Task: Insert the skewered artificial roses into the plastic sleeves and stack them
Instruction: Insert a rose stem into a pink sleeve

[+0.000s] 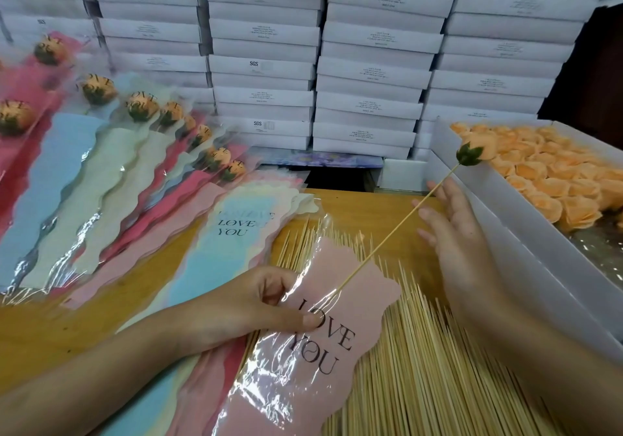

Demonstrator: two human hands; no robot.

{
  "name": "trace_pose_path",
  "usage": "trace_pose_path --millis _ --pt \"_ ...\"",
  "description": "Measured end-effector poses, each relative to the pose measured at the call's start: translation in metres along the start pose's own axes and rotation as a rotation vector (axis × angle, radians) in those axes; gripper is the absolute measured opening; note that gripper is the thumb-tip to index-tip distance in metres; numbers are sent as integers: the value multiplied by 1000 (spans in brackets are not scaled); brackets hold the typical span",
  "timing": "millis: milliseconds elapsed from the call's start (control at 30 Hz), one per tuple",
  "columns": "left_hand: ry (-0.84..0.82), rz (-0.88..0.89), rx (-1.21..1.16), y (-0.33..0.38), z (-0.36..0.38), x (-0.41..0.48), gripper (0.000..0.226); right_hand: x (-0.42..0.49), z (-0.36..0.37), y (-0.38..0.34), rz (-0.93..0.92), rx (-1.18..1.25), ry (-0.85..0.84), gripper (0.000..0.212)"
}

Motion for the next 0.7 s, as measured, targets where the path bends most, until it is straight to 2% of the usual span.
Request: trace_pose_path --millis 133,333,400,500,533,633,700 --pt "-1 6 1 1 0 0 2 -1 1 -4 -15 5 -7 55" --pt "63 -10 53 -4 -7 2 16 -3 2 -8 -28 20 -34 43" --pt "52 -17 18 -5 -7 2 6 -4 4 -5 -15 29 -38 41" --pt "15 -15 15 -5 -3 2 14 -8 9 -4 -7 30 -73 37" --pt "20 -17 22 -4 -3 1 7 -9 12 -5 -16 25 -92 37" --pt "65 -3 10 -6 -10 1 32 -15 21 -7 -44 15 -167 37" --pt "89 -1 -2 -5 -11 1 36 -19 27 -9 -72 11 -226 37"
Point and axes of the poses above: each hand's wrist, its own x-axis towards the middle knuckle, its own z-axis out of the palm, y = z × x, the point moved 10 cm from there along x, towards the middle knuckle, and after that the axes turned 12 degrees about -z, right-handed, at the moved point
